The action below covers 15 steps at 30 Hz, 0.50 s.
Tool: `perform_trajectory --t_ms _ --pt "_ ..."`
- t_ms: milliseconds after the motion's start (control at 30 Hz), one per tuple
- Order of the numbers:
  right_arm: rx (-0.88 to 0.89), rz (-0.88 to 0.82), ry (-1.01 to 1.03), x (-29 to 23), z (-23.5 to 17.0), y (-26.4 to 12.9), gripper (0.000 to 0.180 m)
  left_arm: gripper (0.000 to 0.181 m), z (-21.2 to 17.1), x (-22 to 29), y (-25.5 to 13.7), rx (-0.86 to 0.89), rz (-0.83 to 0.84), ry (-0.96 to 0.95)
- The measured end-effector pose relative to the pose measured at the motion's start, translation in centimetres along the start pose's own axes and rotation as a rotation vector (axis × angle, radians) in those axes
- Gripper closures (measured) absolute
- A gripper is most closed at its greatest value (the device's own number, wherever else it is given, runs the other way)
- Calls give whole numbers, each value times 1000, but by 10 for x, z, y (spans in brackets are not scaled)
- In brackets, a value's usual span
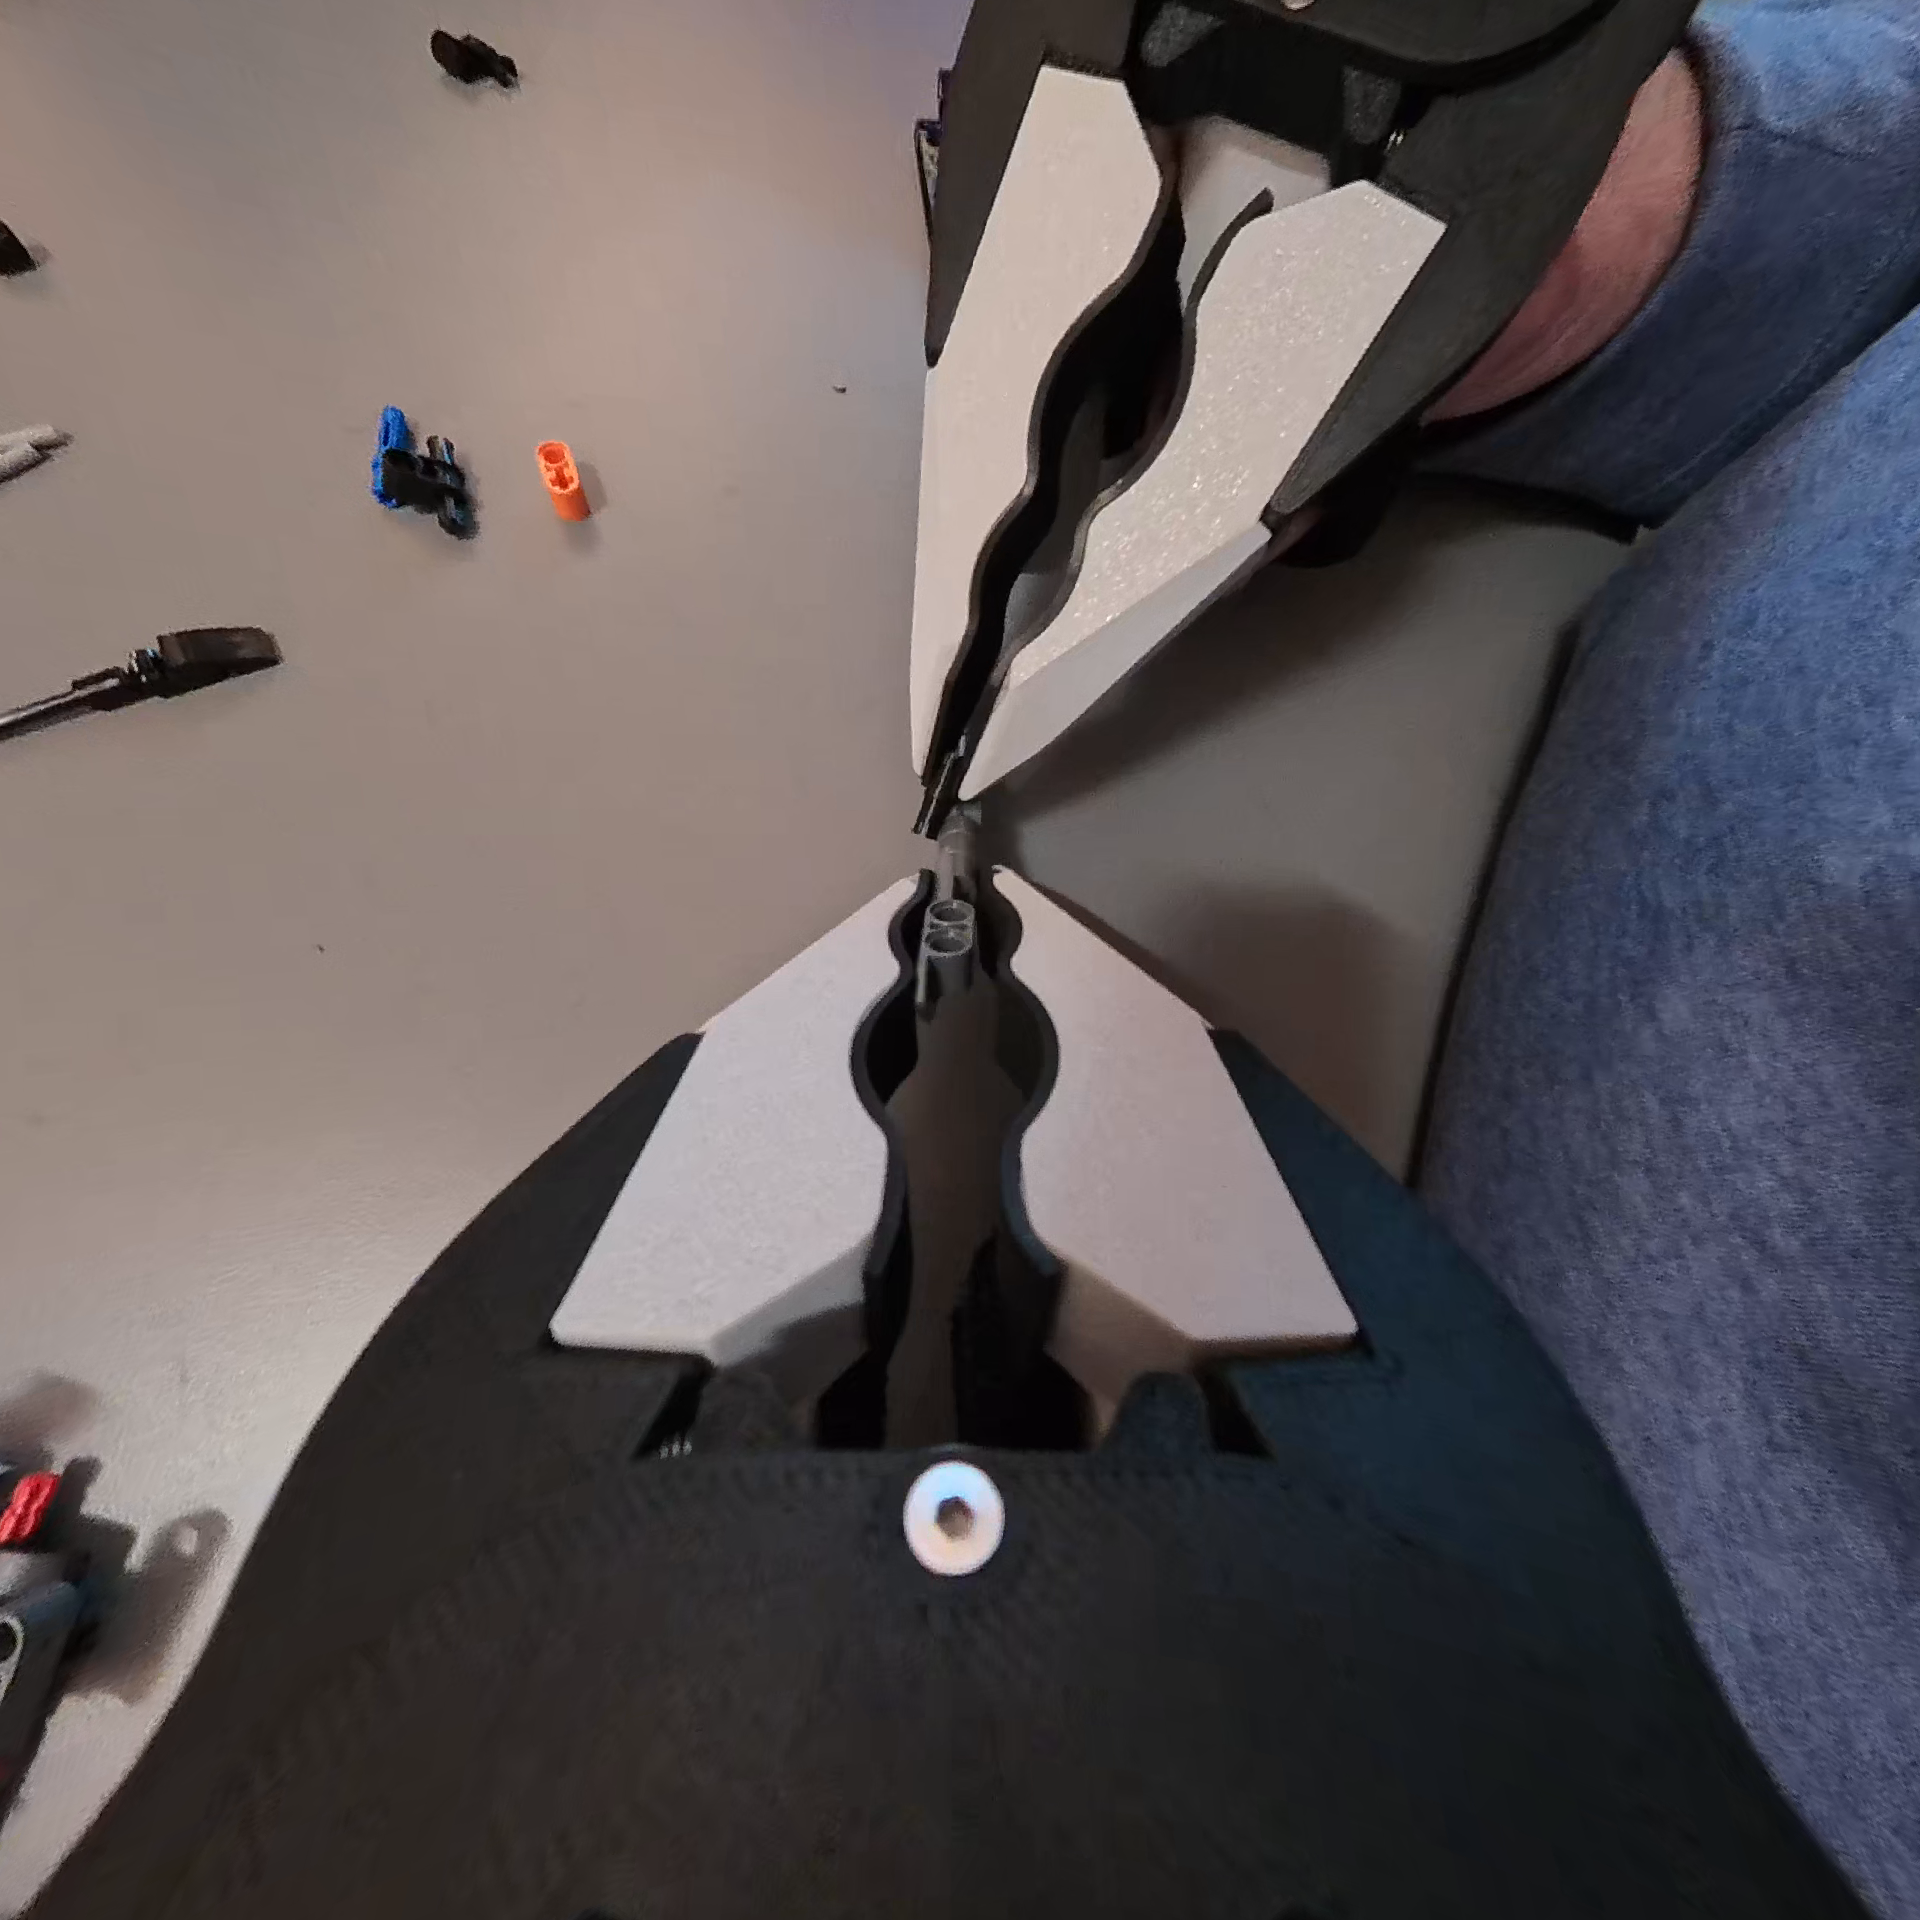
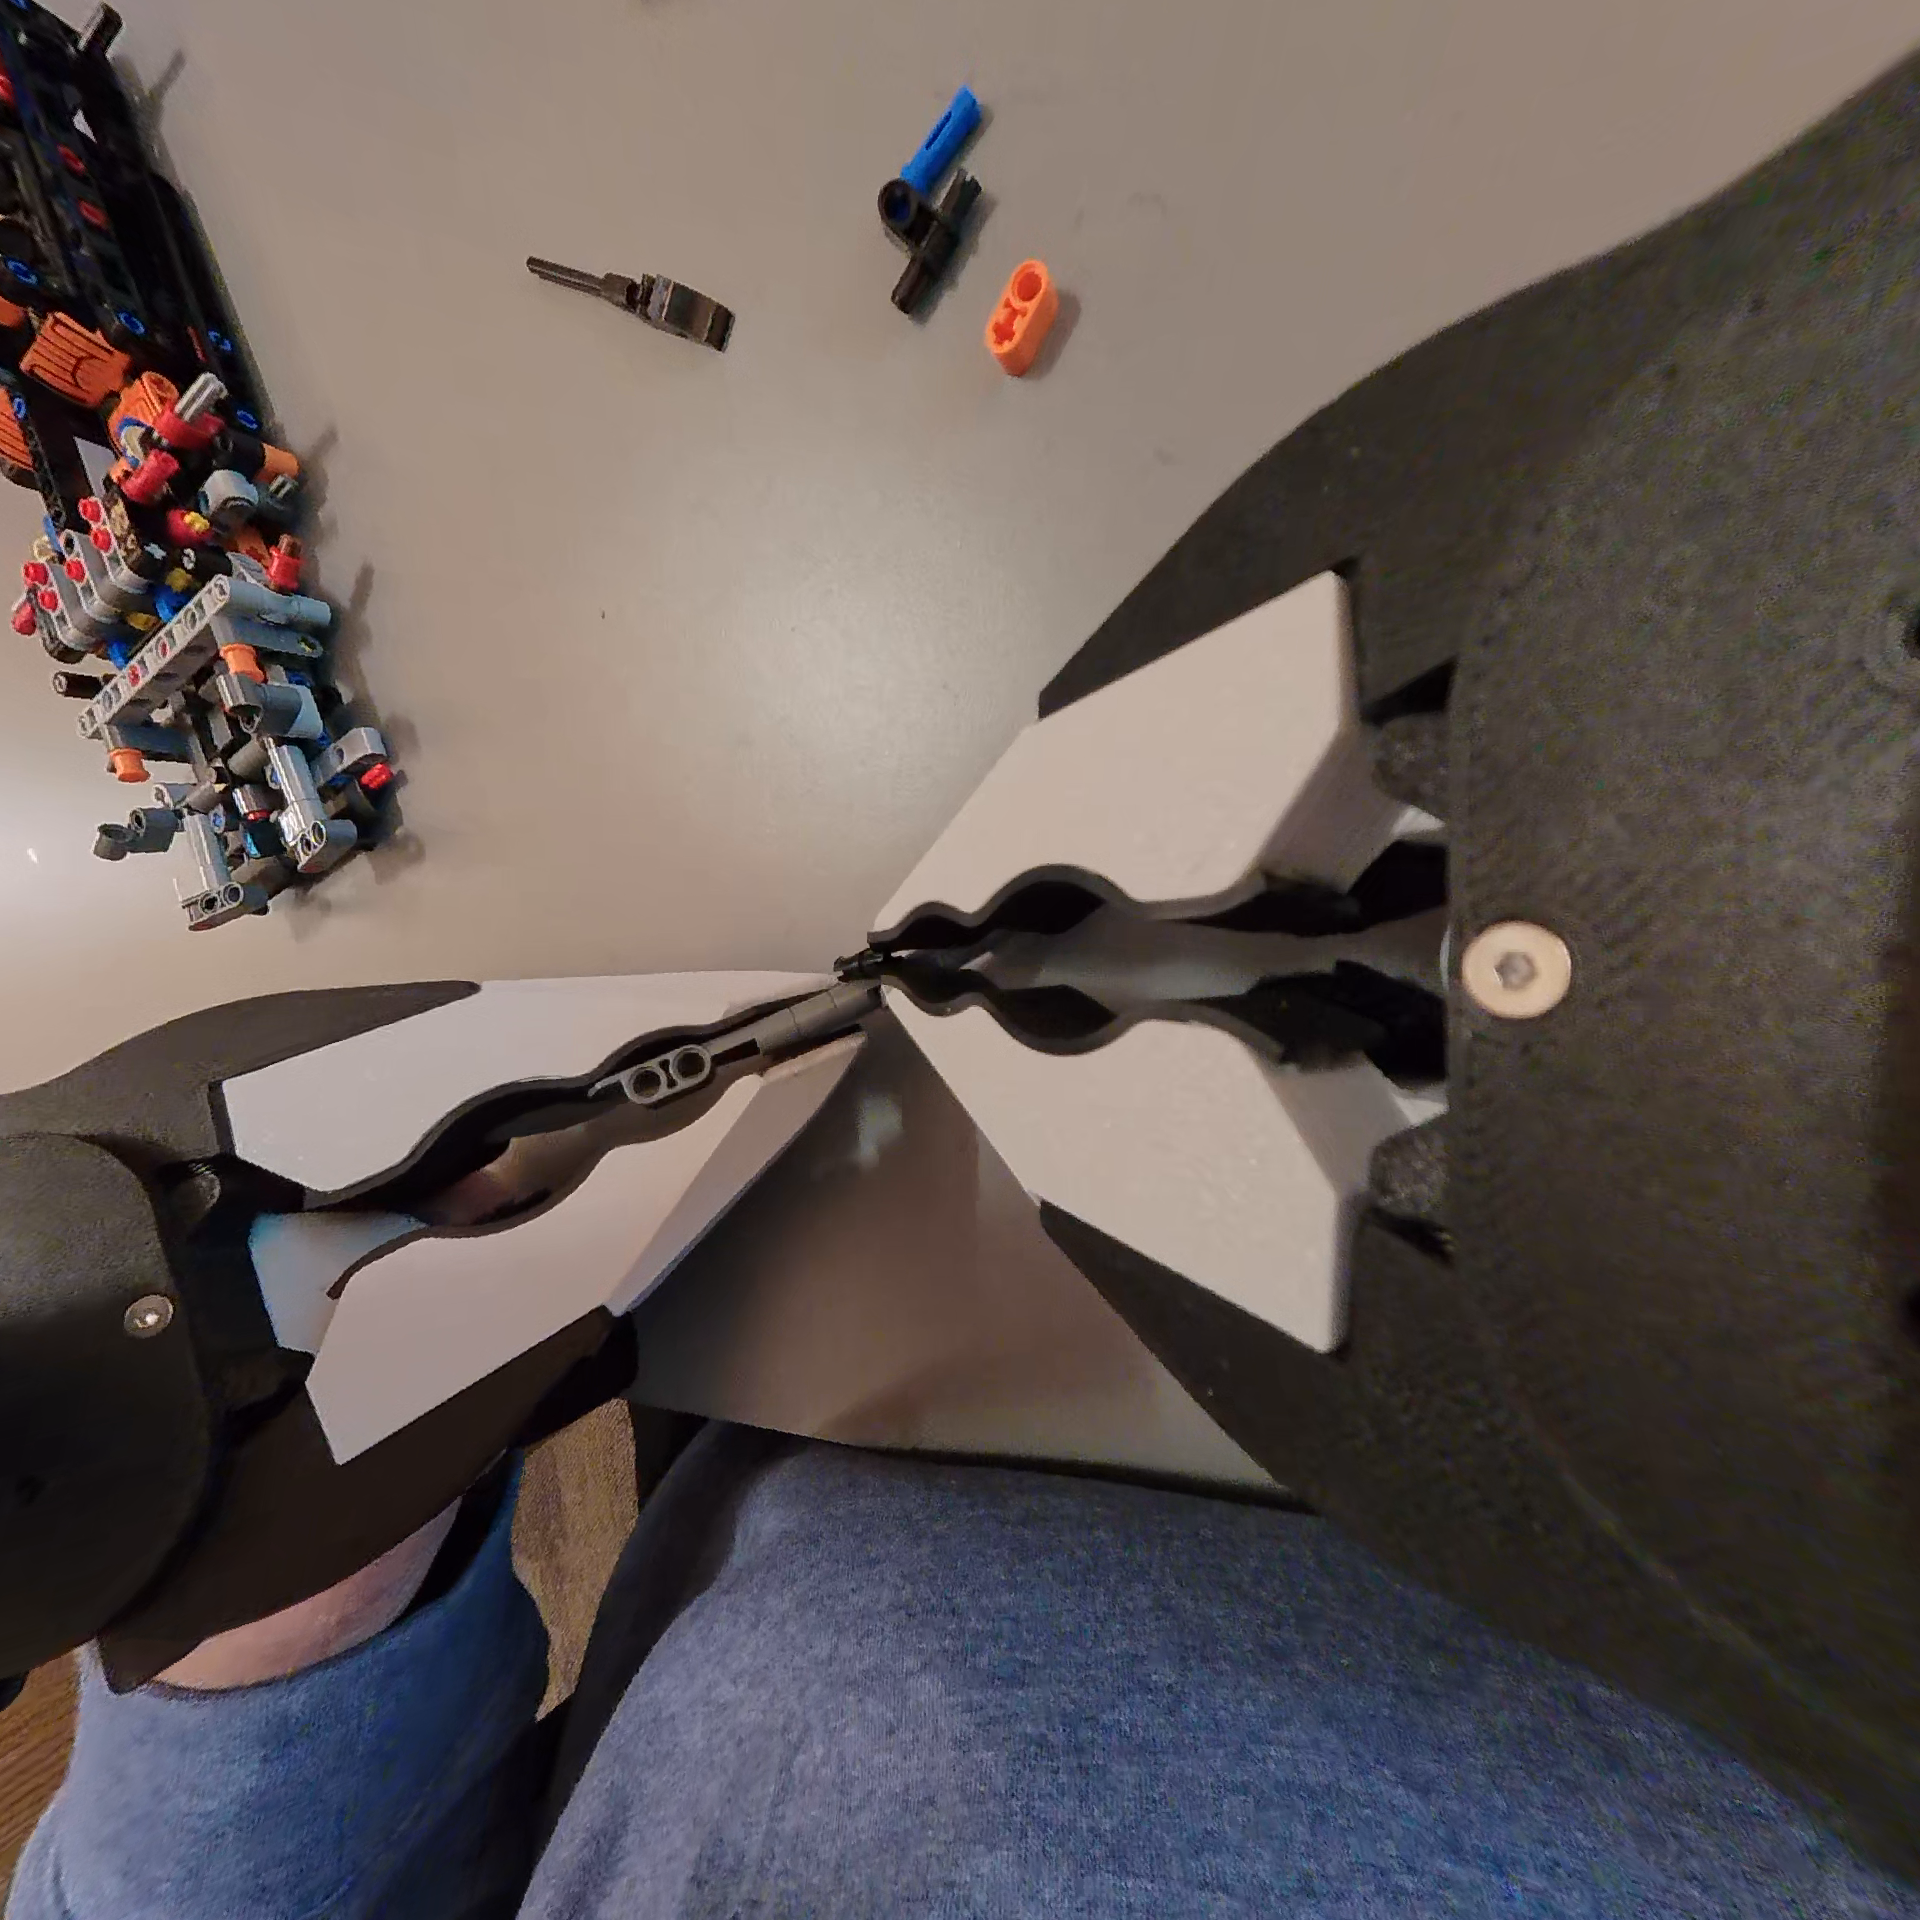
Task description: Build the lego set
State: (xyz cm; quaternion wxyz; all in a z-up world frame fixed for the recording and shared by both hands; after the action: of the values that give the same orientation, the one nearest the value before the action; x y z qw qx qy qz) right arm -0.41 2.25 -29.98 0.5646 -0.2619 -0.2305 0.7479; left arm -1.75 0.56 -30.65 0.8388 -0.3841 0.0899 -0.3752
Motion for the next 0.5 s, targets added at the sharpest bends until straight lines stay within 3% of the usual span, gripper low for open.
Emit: perform_trajectory --t_ms 233,500 --pt "47 34 17 -1 8 -7 179 176 3 0 -5 -9 -13 15" --pt "32 63 -140 -15 37 -17 180 175 9 0 -4 -71 21 64"
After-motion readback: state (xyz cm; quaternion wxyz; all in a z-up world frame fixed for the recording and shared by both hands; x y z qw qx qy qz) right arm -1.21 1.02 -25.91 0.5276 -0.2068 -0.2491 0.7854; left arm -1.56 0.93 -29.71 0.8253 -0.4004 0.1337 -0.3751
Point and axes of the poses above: each gripper's, where its closed fingertips meet, y out along the fingers, z out of its top, x = y × z across the jaws, the point moved 1 cm from there along -y, back along the fingers, and after that the axes turned 6 degrees about -x, right-handed, at the moved point
